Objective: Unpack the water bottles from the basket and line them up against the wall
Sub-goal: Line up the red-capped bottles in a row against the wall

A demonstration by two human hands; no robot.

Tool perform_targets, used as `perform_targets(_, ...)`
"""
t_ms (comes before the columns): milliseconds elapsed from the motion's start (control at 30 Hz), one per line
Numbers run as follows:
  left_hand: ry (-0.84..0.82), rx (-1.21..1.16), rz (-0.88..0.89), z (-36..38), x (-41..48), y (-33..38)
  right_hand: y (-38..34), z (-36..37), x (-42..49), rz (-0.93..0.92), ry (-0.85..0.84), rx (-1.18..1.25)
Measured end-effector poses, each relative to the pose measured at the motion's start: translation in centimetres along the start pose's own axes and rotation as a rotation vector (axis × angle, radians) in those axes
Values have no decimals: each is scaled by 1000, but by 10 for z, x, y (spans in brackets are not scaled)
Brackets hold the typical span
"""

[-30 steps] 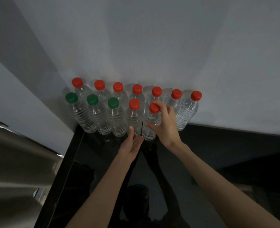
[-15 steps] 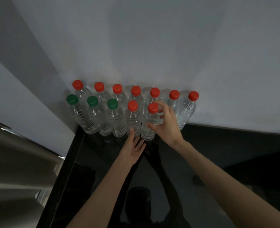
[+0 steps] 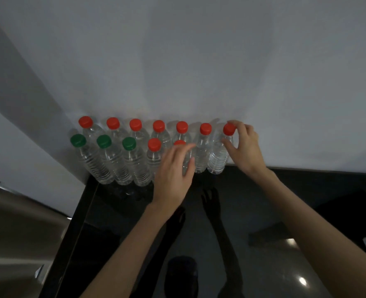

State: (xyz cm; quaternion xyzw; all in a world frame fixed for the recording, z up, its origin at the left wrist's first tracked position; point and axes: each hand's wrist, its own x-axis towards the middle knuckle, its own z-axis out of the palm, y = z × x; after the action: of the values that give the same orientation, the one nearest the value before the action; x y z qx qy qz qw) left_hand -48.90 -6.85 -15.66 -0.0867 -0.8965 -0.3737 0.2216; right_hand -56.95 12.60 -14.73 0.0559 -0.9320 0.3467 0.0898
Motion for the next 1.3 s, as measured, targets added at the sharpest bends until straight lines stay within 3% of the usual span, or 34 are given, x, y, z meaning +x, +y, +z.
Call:
perform_targets(133, -78, 264, 46, 2, 37, -7, 5, 7, 18, 10, -89, -69)
perform_targets(333, -258, 542, 72, 12, 49, -37, 9, 13, 23, -31, -43, -41)
perform_targets(567, -263, 509, 56, 11, 47, -34, 5, 0, -2, -103, -103, -111)
perform_targets(833, -381, 479, 87, -1, 48, -35, -25, 5, -27, -234, -241, -84)
perform_targets(1000, -410, 523, 83, -2, 48, -36, -39, 23, -24, -308, -232, -46)
perform_targets(1300, -396, 553, 94, 1, 46, -38, -34, 29, -23, -283, -132, 35)
